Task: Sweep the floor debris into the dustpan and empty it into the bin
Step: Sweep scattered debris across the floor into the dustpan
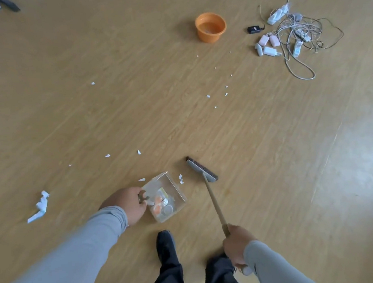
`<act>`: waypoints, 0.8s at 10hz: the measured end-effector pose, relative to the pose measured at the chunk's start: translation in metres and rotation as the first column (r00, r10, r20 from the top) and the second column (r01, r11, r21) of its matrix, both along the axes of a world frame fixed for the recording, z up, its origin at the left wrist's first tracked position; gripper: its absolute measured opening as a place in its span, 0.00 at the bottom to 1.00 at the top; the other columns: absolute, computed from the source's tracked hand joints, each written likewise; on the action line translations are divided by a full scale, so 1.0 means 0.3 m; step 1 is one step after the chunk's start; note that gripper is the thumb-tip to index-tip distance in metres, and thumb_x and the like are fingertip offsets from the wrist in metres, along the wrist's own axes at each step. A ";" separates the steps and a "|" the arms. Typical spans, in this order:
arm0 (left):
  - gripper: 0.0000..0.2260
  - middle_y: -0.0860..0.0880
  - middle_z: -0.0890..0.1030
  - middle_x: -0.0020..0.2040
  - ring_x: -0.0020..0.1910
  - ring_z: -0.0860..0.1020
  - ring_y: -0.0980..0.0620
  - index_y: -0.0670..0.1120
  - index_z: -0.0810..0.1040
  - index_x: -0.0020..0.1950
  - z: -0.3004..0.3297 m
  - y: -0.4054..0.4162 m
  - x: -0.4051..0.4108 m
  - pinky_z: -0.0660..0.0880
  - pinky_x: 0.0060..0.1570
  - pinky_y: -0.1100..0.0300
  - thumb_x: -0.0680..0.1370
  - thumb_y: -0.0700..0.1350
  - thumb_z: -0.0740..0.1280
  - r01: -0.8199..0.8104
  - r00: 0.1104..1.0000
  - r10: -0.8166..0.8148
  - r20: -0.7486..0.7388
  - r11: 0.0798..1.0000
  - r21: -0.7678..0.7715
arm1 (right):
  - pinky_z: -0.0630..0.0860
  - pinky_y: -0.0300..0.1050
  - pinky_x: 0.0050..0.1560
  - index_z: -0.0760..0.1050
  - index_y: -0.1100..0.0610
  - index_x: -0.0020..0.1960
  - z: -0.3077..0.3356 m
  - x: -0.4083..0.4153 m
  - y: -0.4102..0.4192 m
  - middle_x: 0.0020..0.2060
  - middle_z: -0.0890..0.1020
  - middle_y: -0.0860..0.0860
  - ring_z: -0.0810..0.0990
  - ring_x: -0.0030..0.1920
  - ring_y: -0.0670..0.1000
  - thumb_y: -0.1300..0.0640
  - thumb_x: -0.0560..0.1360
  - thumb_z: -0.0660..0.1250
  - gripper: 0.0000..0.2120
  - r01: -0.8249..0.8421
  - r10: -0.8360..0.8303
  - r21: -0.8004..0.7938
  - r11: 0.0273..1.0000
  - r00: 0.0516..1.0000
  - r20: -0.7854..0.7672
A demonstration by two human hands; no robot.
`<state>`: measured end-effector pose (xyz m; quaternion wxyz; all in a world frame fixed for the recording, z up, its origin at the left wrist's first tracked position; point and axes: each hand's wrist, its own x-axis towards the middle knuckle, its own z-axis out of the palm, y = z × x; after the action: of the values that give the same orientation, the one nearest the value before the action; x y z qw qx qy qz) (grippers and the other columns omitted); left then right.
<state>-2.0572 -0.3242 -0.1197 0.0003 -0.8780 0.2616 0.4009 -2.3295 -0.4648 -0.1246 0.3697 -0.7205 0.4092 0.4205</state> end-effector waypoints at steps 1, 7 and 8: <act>0.05 0.58 0.78 0.44 0.38 0.81 0.53 0.60 0.74 0.53 -0.040 0.001 -0.004 0.76 0.37 0.60 0.78 0.55 0.63 -0.004 1.000 0.004 -0.002 1.000 -0.005 | 0.71 0.33 0.36 0.67 0.59 0.75 0.004 -0.028 0.051 0.49 0.78 0.52 0.71 0.36 0.43 0.63 0.79 0.58 0.24 0.083 -0.082 -0.028 0.996 0.996 0.025; 0.11 0.59 0.82 0.49 0.46 0.81 0.54 0.58 0.77 0.56 -0.071 0.061 0.014 0.79 0.47 0.57 0.77 0.57 0.61 0.000 1.000 -0.001 -0.018 0.998 -0.068 | 0.77 0.35 0.56 0.69 0.50 0.75 0.079 -0.113 -0.095 0.55 0.78 0.45 0.76 0.52 0.44 0.52 0.72 0.64 0.30 0.356 -0.355 0.203 0.912 0.934 -0.041; 0.14 0.59 0.82 0.53 0.51 0.81 0.54 0.58 0.77 0.59 -0.044 0.065 0.027 0.78 0.52 0.59 0.76 0.58 0.62 -0.009 0.999 0.006 -0.043 0.998 -0.057 | 0.66 0.24 0.60 0.67 0.49 0.76 0.152 -0.151 -0.162 0.65 0.76 0.42 0.72 0.59 0.38 0.50 0.80 0.62 0.25 0.431 -0.435 0.171 0.886 0.900 -0.015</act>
<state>-2.0491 -0.3048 -0.1328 -0.0319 -0.8698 0.2694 0.4122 -2.3747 -0.5133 -0.0789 0.5191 -0.5819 0.5176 0.3521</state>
